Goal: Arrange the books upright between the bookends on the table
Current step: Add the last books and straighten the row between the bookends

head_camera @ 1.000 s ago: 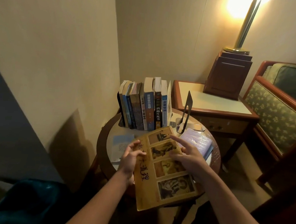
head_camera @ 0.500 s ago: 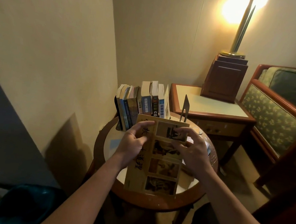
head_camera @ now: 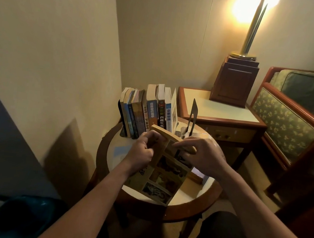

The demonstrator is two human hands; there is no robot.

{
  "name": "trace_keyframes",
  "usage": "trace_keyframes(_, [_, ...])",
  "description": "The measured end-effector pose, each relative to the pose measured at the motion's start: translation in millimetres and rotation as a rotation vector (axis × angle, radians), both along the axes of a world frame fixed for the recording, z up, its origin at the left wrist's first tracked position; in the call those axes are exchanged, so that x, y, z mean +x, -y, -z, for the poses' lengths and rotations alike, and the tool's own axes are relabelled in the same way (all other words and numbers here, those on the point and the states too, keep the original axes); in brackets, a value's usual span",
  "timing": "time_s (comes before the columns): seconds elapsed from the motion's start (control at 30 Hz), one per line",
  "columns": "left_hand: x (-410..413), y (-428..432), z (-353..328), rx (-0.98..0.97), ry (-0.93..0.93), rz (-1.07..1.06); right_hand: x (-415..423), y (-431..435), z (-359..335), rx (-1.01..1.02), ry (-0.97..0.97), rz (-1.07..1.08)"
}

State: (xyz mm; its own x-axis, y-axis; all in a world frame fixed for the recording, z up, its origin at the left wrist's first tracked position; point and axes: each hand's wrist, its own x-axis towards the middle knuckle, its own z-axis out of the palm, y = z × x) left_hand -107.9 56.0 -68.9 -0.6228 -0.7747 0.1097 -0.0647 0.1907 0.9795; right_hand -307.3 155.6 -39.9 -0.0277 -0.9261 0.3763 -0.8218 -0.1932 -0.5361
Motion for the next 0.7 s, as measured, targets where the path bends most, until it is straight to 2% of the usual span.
trace_keyframes(0.17, [-11.1, -3.8, -9.5, -0.084, 0.100, 0.051, -2.5, 5.9, -7.8, 0.158, -0.111, -0.078])
trace_keyframes(0.27, [-17.8, -2.5, -3.7, -0.133, 0.105, 0.026, -5.0, 2.3, -5.5, 0.159, -0.022, -0.055])
trace_keyframes(0.43, [-27.4, -1.4, 17.8, -0.331, 0.197, -0.020, -7.5, -3.7, 0.7, 0.146, 0.173, -0.017])
trace_keyframes(0.5, [-30.3, -0.3, 28.1, -0.374, 0.212, -0.052, -13.1, -5.3, 2.0, 0.171, 0.316, -0.022])
trace_keyframes(0.6, [-35.0, -1.6, 35.7, -0.511, 0.311, -0.148, -22.1, -5.8, -0.9, 0.206, 0.458, 0.040])
trace_keyframes(0.7, [-38.9, -1.9, 41.2, -0.609, 0.405, -0.135, -28.9, -3.5, -9.7, 0.198, 0.524, 0.089])
